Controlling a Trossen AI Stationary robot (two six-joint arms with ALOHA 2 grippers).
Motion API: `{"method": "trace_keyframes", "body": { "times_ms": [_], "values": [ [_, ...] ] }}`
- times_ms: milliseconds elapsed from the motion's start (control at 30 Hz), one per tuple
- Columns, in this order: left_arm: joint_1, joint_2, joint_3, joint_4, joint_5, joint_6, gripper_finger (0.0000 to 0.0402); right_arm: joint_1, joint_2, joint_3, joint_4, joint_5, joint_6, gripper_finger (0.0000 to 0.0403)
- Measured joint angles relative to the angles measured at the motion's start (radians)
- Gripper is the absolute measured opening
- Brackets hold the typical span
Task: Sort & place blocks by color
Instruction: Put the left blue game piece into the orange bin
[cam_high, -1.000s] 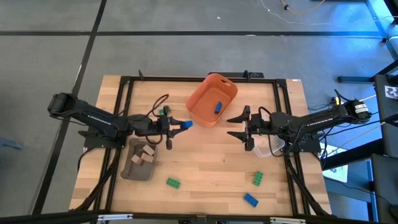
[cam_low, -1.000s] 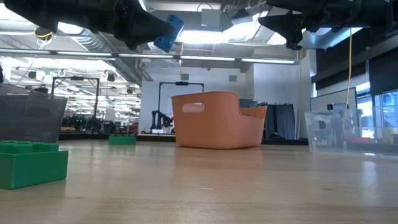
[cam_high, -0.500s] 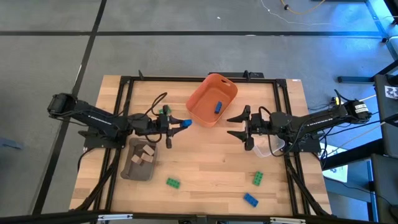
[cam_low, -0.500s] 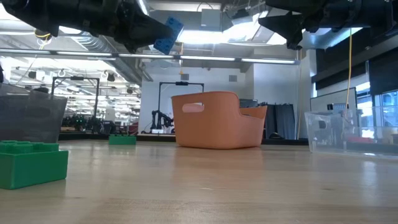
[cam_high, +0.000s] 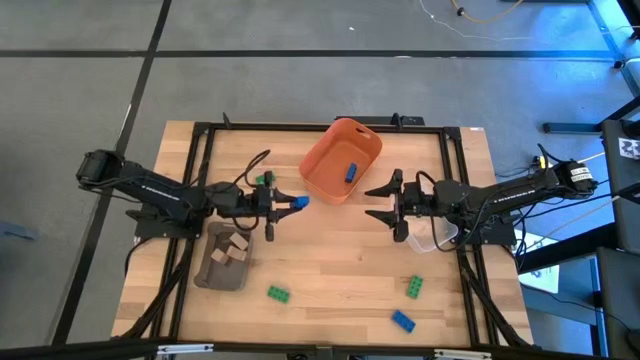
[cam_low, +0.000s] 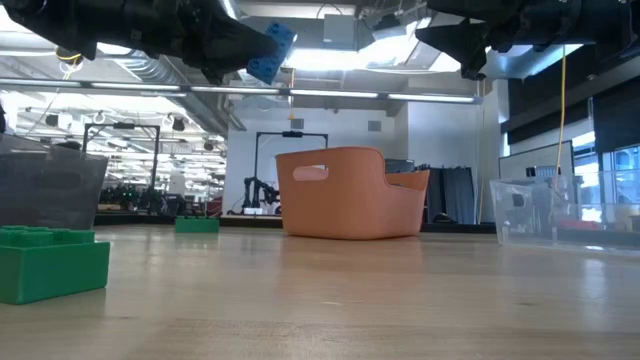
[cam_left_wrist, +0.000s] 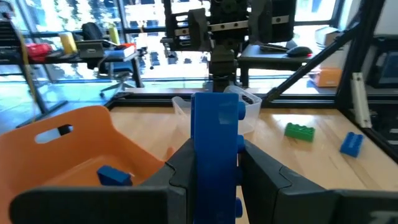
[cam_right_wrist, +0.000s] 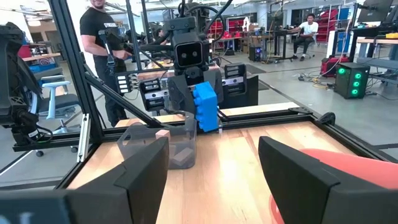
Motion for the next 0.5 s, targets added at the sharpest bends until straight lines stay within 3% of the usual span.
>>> {"method": "trace_keyframes", "body": {
  "times_ms": [500],
  "values": [
    [-0.001,0.001,0.000,-0.030,0.020,-0.010,0.0079,0.000,0.000,0.000,0.000,0.001,0.033,0.0250]
  ]
}}
